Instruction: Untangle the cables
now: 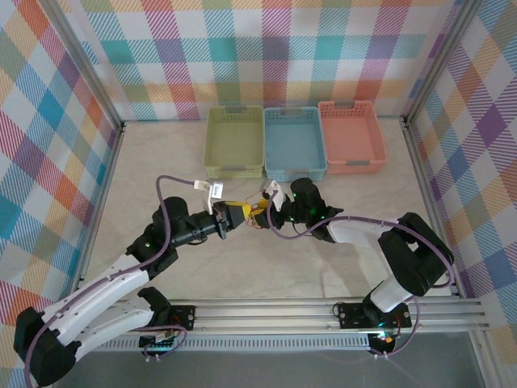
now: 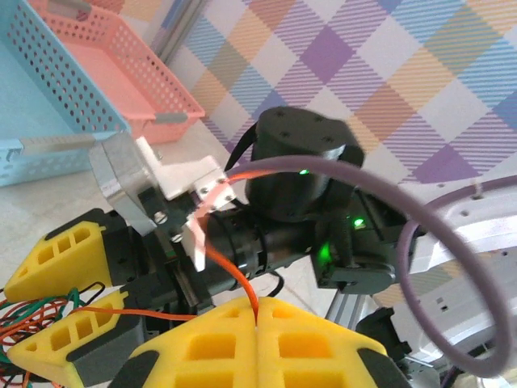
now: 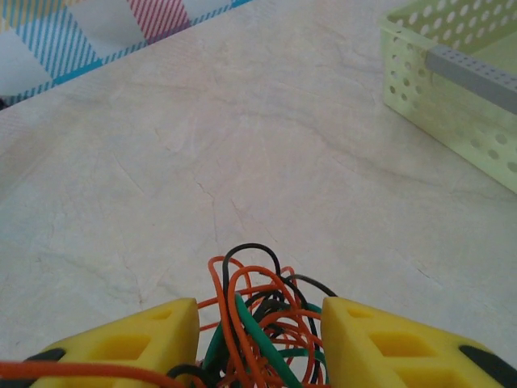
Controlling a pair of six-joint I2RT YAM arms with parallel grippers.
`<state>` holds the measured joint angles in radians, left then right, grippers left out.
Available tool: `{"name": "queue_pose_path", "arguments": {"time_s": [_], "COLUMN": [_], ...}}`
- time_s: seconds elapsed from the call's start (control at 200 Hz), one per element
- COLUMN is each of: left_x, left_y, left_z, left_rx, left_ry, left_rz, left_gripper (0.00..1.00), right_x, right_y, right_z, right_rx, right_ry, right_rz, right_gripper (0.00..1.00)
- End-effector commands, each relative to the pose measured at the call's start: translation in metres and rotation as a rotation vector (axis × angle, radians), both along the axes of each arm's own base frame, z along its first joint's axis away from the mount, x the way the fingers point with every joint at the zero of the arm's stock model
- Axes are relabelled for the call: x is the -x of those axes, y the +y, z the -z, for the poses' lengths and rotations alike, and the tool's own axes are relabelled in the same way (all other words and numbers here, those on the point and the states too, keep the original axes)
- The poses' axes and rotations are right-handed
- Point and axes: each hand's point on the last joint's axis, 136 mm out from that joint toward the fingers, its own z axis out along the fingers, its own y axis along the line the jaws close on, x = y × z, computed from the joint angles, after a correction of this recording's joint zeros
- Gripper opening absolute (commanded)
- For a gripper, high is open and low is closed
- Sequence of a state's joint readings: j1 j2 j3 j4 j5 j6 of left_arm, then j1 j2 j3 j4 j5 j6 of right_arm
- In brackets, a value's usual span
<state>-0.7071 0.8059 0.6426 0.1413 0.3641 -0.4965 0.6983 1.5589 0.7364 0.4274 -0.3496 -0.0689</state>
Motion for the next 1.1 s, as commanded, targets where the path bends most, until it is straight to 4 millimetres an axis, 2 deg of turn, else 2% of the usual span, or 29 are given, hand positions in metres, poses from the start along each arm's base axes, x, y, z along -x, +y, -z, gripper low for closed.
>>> {"name": "queue_pose_path", "arguments": {"time_s": [0.0, 0.19, 0.295, 0.555, 0.78, 0.865, 0.925, 1.095], "left_x": [0.015, 0.037, 0.050, 0.065, 0.063, 0.060, 0.053, 0.018], "left_y": [0.011, 0.029, 0.041, 0.072, 0.081, 0.083, 0.079, 0.070], "left_z": [-0.068, -0.137, -0.167, -0.226, -0.261, -0.261, -0.251, -0.182], "left_rx": [0.094, 0.141, 0.169, 0.208, 0.167, 0.149, 0.118, -0.036], "left_ry": [-0.079, -0.131, -0.172, -0.269, -0.291, -0.302, -0.297, -0.183], "left_rz": [-0.005, -0.002, -0.005, -0.082, -0.133, -0.156, -0.168, -0.251], "left_gripper": [0.00, 0.00, 0.00, 0.00, 0.00, 0.00, 0.00, 0.00], "right_x": [-0.008, -0.018, -0.021, -0.027, -0.027, -0.028, -0.028, -0.028], "right_y": [-0.007, -0.014, -0.017, -0.020, -0.020, -0.021, -0.020, -0.022], "right_z": [0.004, 0.015, 0.019, 0.027, 0.029, 0.031, 0.029, 0.029], "right_rx": [0.055, 0.119, 0.138, 0.179, 0.182, 0.188, 0.181, 0.182], "right_ry": [-0.011, 0.007, 0.011, 0.037, 0.048, 0.055, 0.055, 0.054], "right_rz": [0.048, 0.110, 0.133, 0.163, 0.164, 0.169, 0.166, 0.176], "right_gripper": [0.46, 0.47, 0.47, 0.50, 0.52, 0.52, 0.52, 0.52]}}
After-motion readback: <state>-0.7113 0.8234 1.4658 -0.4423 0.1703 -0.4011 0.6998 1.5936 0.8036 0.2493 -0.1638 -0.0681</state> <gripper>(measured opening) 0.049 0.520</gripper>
